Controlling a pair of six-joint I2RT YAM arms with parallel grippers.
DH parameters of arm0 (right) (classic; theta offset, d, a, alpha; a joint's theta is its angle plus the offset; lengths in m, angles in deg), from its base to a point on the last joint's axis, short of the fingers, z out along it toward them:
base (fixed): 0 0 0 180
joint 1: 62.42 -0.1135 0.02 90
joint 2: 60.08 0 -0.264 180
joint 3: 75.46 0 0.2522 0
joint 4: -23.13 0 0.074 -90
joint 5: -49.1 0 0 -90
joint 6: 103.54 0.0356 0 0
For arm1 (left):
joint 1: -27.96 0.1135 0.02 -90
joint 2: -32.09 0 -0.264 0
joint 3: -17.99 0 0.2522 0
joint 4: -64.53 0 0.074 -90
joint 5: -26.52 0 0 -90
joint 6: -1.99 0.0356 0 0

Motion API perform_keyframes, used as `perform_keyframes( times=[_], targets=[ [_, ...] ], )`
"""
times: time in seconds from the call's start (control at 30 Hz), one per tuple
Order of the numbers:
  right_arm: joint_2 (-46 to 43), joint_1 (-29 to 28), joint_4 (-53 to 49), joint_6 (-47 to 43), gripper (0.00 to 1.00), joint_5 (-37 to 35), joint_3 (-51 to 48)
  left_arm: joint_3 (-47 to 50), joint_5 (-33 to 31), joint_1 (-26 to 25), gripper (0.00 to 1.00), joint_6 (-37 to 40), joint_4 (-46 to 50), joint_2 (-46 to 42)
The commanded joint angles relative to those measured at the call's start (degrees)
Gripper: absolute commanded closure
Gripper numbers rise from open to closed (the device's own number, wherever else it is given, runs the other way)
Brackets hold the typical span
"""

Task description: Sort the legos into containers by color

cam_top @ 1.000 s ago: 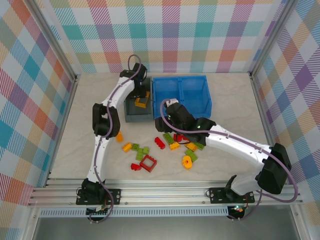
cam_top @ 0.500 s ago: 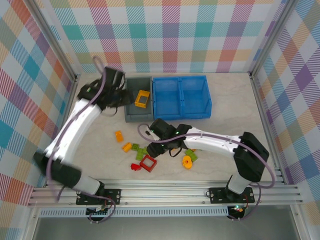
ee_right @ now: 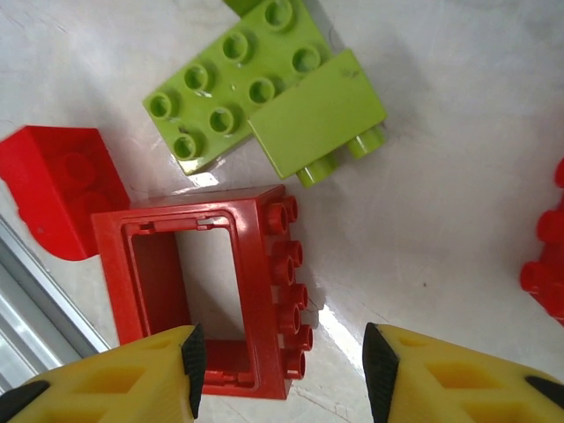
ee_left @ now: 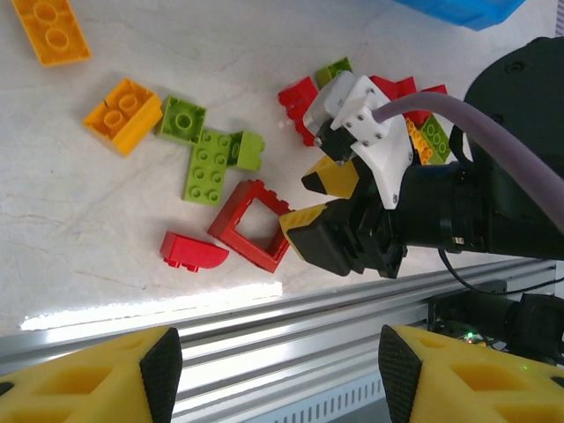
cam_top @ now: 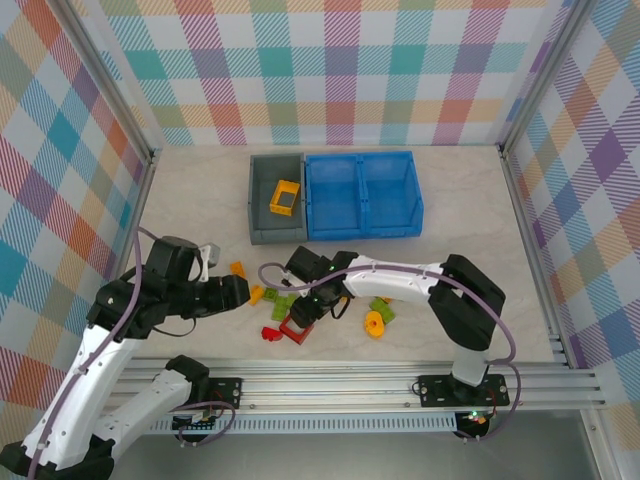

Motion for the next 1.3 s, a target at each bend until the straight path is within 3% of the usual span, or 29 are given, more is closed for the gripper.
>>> perform_keyframes(
  times=[0.0, 0.27, 0.47, 0.8, 1.03, 1.13, 1.27],
  targets=[
    [1.3, -0.6, -0.5, -0.8, 0.48, 1.4, 1.3, 1.3, 1.8, 0.1, 0.38, -1.7, -1.4, -0.1],
    [5.1, -0.7, 0.6, 0.2, 0.56, 1.3, 3.0, 2.0, 1.2, 0.1, 0.38, -1.2, -1.7, -1.0],
    [4.9, -0.7, 0.8, 0.9, 0.7, 0.0, 3.5, 3.1, 1.0, 0.1, 0.38, -1.5, -2.1, -1.7],
    [-13.0, 0.6, -6.3, 6.3, 0.8, -8.2, -1.0, 2.6, 6.0, 0.1, 0.38, -3.6, -9.7, -0.1],
    [-17.9, 10.8, -12.8, 10.8, 0.81, -13.8, 4.1, -0.1, 8.5, -0.4, 0.38, -6.6, -19.7, 6.2],
    [-13.4, 17.4, -13.7, 12.0, 0.81, -15.7, 10.2, -1.6, 7.1, -2.3, 0.38, -7.6, -25.1, 10.0],
    [-2.4, 22.1, -14.8, 12.3, 0.8, -19.5, 22.9, -5.3, 0.4, -6.9, 0.39, -6.8, -29.8, 16.6]
  ],
)
